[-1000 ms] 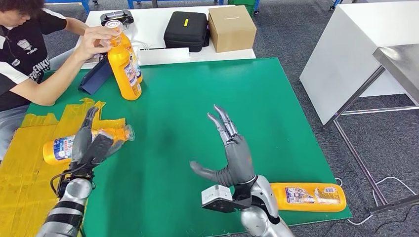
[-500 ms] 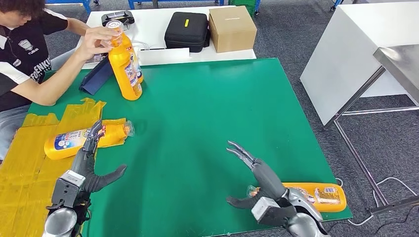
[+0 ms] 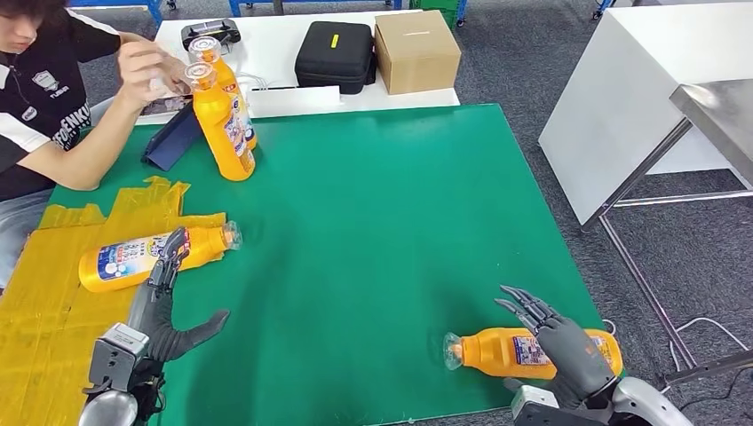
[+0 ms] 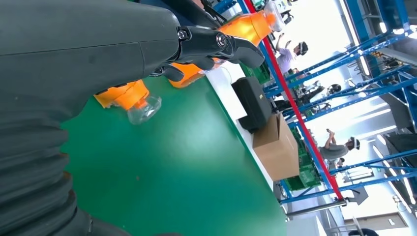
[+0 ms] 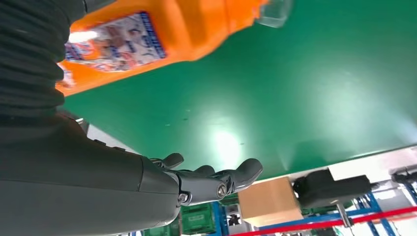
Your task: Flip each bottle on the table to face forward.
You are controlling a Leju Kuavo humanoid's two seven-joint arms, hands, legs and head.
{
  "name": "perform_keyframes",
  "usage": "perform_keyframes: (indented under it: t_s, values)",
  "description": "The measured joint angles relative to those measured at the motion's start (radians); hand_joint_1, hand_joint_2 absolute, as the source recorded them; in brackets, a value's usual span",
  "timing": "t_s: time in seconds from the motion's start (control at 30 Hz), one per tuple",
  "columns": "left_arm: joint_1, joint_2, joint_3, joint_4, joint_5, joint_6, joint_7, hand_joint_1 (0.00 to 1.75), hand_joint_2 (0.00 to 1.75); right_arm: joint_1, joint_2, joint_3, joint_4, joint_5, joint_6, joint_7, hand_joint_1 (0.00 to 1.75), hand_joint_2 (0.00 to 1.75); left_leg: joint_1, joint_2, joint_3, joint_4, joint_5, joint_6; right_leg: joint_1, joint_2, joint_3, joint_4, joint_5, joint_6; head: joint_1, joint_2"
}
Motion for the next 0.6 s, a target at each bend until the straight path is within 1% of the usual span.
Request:
perform_keyframes:
  t_s: [0.17,0.37,0.6]
  values:
    - [0.004,-0.005,0.000,-0.004,0.000,-0.003,0.000,0.00,1.75,0.024,-0.026,-0.013,-0.018,0.001,-0.001,0.004,0.00,1.75,0.000,0.000,0.001,0.000,0.000,0.000,0.000,0.000,0.000,0.000,0.000,0.000,0.000,0.000]
    - [0.006,-0.008,-0.001,-0.008,0.000,-0.003,0.001,0.00,1.75,0.033,-0.036,-0.017,-0.024,0.008,-0.004,0.011,0.00,1.75,0.000,0.000,0.001,0.000,0.000,0.000,0.000,0.000,0.000,0.000,0.000,0.000,0.000,0.000]
    - [0.017,-0.010,-0.001,-0.024,0.000,-0.003,0.013,0.00,1.75,0.055,-0.052,-0.025,-0.030,0.109,-0.059,0.128,0.00,1.75,0.000,0.000,0.000,0.000,0.000,0.000,0.000,0.000,0.000,0.000,0.000,0.000,0.000,0.000]
